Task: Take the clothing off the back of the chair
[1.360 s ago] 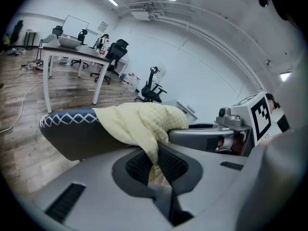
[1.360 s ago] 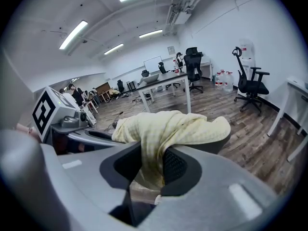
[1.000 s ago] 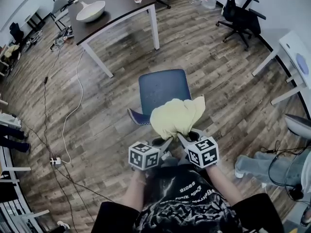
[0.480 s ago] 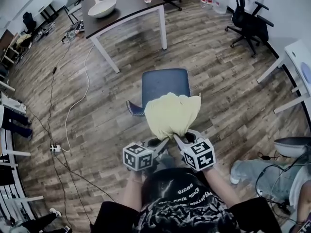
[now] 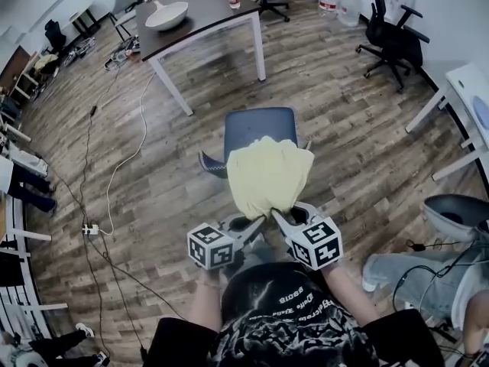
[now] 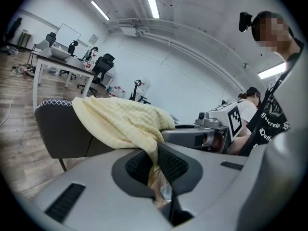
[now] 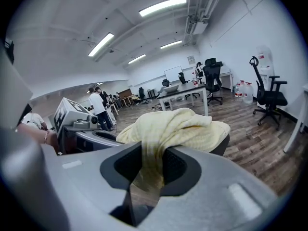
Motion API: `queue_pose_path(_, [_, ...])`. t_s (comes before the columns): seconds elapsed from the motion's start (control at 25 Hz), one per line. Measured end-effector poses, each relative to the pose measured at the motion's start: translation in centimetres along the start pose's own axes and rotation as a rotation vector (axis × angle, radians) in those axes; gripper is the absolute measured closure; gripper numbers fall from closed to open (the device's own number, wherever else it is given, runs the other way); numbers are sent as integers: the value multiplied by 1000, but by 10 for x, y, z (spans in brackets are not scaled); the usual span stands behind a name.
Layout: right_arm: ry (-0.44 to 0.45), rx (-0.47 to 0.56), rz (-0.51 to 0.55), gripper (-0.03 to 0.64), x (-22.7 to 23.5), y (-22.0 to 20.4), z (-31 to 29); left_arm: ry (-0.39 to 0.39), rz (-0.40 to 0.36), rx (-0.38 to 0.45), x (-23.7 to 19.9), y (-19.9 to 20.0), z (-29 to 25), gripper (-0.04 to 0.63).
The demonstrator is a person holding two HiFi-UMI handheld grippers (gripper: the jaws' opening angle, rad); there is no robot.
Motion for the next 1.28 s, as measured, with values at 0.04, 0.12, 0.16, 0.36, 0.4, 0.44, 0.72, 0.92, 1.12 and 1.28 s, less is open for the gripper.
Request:
queue_pose_path(0.04, [-1, -2, 3, 523, -3, -1, 2, 4, 6, 9, 2, -3, 2, 566])
queue_pose_path(0.12, [1, 8, -2, 523, -9, -2, 10, -9, 14, 28, 8, -8, 5, 566])
queue_pose_path(0.16, [4, 19, -2, 523, -11, -1, 14, -20, 13, 37, 12, -9, 7, 566])
queue_pose_path(0.36, [2, 40, 34, 523, -19, 1, 30, -31, -4, 76, 27, -14, 12, 566])
queue_pose_path(0.4, [1, 37, 44, 523, -21, -1, 34, -32, -4, 81, 30, -18, 12, 566])
queue_pose_path(0.44, [2, 35, 52, 523, -24, -4, 38, -31, -3, 84, 33, -23, 13, 566])
queue_pose_path(0.72, [8, 46, 47, 523, -43, -17, 58, 27, -23, 101, 47, -45, 21, 566])
queue_pose_path(0.92, [21, 63, 26, 523, -57, -20, 68, 77, -33, 126, 58, -55, 33, 566])
queue_pose_path(1.12, [10, 45, 22, 523, -70, -29, 75, 71, -2, 132, 61, -70, 38, 566])
queue_pose_path(1.28, [3, 36, 28, 523, -84, -35, 76, 74, 1, 137, 60, -81, 47, 566])
Point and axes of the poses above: the fingertips, and each gripper's own axes: z backward along the fingers, x to its right, y out of its top, the point moved 2 cm from there along z, backward along the fingers, and after that the axes turned 14 degrees about z, right-handed, at the moved point
